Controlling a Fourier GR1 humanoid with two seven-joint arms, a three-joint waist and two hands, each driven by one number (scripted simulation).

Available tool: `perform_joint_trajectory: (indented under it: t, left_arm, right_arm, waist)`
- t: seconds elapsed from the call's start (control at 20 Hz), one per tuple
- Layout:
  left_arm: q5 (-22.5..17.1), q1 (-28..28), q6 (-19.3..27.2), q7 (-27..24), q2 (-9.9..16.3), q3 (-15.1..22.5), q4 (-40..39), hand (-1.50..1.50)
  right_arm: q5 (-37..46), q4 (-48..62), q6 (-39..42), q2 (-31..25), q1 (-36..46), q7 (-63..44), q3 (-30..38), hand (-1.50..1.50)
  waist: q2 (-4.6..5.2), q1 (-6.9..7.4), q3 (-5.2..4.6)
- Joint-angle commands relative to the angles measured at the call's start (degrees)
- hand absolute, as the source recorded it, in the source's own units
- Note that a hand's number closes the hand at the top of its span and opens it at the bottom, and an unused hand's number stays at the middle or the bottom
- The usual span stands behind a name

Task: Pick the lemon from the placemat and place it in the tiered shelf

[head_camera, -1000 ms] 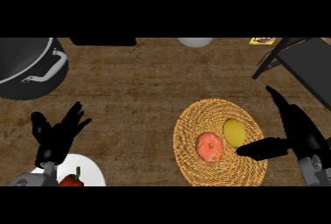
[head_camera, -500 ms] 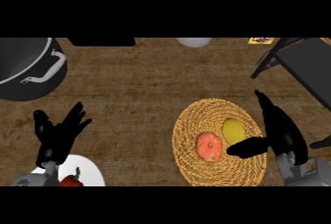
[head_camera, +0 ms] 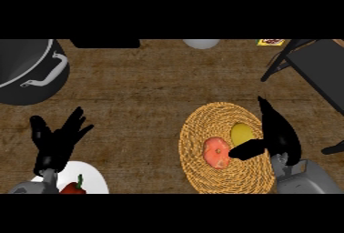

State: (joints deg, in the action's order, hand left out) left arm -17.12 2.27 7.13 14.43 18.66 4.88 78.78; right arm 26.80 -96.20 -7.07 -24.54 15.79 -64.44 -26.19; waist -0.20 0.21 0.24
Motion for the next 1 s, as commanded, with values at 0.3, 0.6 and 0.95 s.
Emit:
perform_joint_trajectory:
  t: [0.3,0.6,0.95]
  left_arm:
    - [1.0,-0.8,-2.3,-1.1,-1.0,-1.8,-2.9,0.00]
    - [2.2,0.2,-3.3,-1.0,-1.9,-3.0,-3.3,0.00]
    - [4.7,-0.4,-2.3,2.7,-4.5,-2.8,-0.1,0.00]
  right_arm:
    - [8.8,9.2,0.3,6.1,-0.7,-1.9,1.8,-1.50]
    - [12.5,15.9,-0.3,12.3,4.5,1.8,5.6,-1.50]
    - [14.4,17.8,0.3,12.8,1.3,9.5,10.1,-1.50]
  waist:
    - [0.23,-0.10,-0.25]
    - [0.27,0.11,-0.24]
    - [0.21,-0.03,-0.23]
